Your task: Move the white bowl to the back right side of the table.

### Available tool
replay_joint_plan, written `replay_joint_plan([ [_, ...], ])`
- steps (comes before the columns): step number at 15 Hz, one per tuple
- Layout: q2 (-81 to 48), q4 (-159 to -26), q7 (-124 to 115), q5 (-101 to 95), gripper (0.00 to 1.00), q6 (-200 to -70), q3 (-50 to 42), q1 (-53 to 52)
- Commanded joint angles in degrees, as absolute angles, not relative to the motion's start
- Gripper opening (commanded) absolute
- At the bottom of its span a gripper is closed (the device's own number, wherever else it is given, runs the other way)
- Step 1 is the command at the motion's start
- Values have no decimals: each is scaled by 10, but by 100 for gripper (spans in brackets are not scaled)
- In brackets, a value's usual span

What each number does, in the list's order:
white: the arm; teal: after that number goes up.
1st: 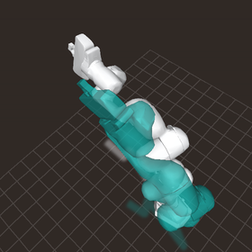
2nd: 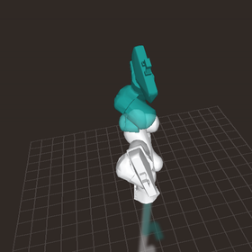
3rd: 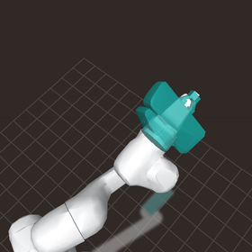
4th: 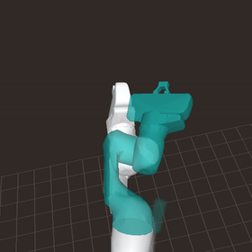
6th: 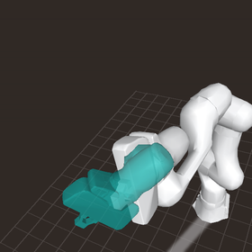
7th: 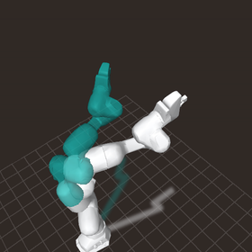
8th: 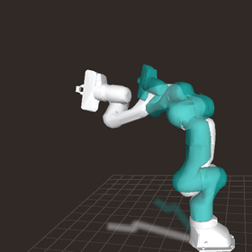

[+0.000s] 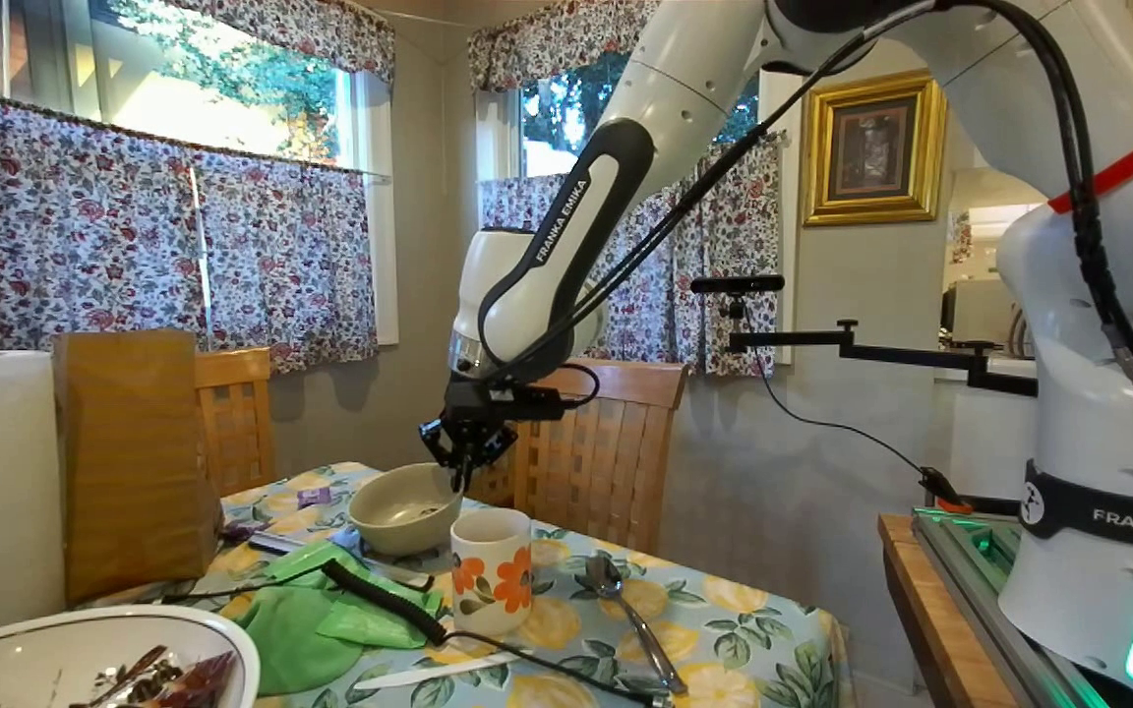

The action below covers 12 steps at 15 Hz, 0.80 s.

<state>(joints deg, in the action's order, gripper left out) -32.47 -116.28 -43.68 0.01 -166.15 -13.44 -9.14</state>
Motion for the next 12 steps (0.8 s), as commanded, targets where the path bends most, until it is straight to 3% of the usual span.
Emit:
replay_joint_plan([
  [1,-329,-1151,-416,36,2,-1680,-113,-72],
  [12,-332,-1166,-408,62,2,-1687,-101,-69],
])
